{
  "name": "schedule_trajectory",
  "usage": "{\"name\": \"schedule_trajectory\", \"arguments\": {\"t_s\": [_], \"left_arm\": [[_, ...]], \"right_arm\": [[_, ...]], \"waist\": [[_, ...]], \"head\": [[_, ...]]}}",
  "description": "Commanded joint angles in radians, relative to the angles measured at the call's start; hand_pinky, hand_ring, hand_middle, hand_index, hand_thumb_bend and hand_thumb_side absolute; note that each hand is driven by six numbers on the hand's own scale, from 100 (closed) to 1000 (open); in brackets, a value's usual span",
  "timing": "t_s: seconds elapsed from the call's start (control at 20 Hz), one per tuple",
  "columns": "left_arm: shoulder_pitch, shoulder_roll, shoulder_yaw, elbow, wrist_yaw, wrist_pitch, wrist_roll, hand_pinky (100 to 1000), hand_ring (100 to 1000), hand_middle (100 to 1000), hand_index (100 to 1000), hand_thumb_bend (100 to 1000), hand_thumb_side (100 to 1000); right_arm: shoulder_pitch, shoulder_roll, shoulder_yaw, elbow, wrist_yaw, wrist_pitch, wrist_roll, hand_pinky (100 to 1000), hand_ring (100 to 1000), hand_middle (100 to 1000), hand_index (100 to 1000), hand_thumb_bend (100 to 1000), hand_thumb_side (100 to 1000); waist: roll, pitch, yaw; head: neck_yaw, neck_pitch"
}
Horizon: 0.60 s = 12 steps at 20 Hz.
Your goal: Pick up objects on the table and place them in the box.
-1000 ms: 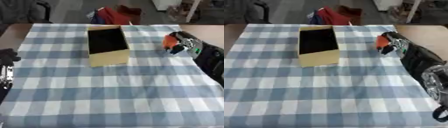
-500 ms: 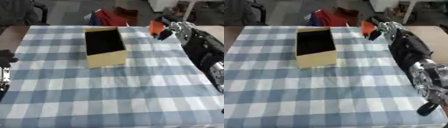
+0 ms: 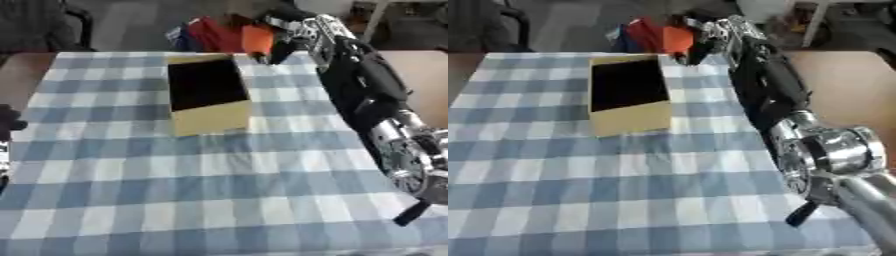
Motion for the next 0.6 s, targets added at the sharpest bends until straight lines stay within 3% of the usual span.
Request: {"name": "schedule_trajectory", "arguments": {"t_s": [0.05,0.3,0.4,0.45,0.5,0.55,0.6], "left_arm": [[-0.014,0.005,-0.003,-0.01,0.002,-0.001,-0.005,838,661,640,750,100,588],[-0.017,0.003,-0.004,-0.01,0.003,-0.001,-0.007,839,661,641,749,100,589],[-0.018,0.003,-0.004,-0.01,0.003,-0.001,-0.008,839,661,642,749,100,589],[-0.019,0.003,-0.004,-0.01,0.004,-0.001,-0.008,839,660,642,749,100,589],[-0.019,0.003,-0.004,-0.01,0.004,-0.001,-0.008,839,660,642,749,100,589],[-0.019,0.003,-0.004,-0.01,0.004,-0.001,-0.008,839,660,642,749,100,589],[-0.019,0.003,-0.004,-0.01,0.004,-0.001,-0.008,839,660,642,749,100,589]], "right_arm": [[-0.022,0.017,0.01,-0.029,0.013,-0.028,0.012,792,815,680,762,100,162],[0.002,0.06,0.022,-0.018,0.02,-0.039,0.018,794,822,731,797,100,177],[0.01,0.069,0.027,-0.013,0.031,-0.038,0.017,799,839,805,859,126,174],[0.013,0.072,0.029,-0.01,0.038,-0.037,0.016,802,847,846,894,209,205],[0.015,0.074,0.03,-0.009,0.046,-0.038,0.014,802,849,854,902,228,207],[0.016,0.075,0.03,-0.009,0.053,-0.038,0.01,807,860,904,951,347,223],[0.017,0.075,0.031,-0.009,0.06,-0.038,0.005,808,864,918,965,387,229]], "waist": [[0.002,-0.01,0.004],[0.003,-0.007,0.01],[0.003,-0.007,0.011],[0.002,-0.006,0.011],[0.002,-0.006,0.011],[0.002,-0.006,0.011],[0.002,-0.006,0.011]], "head": [[-0.006,0.005],[-0.01,0.005],[-0.011,0.005],[-0.011,0.005],[-0.011,0.005],[-0.01,0.005],[-0.01,0.005]]}}
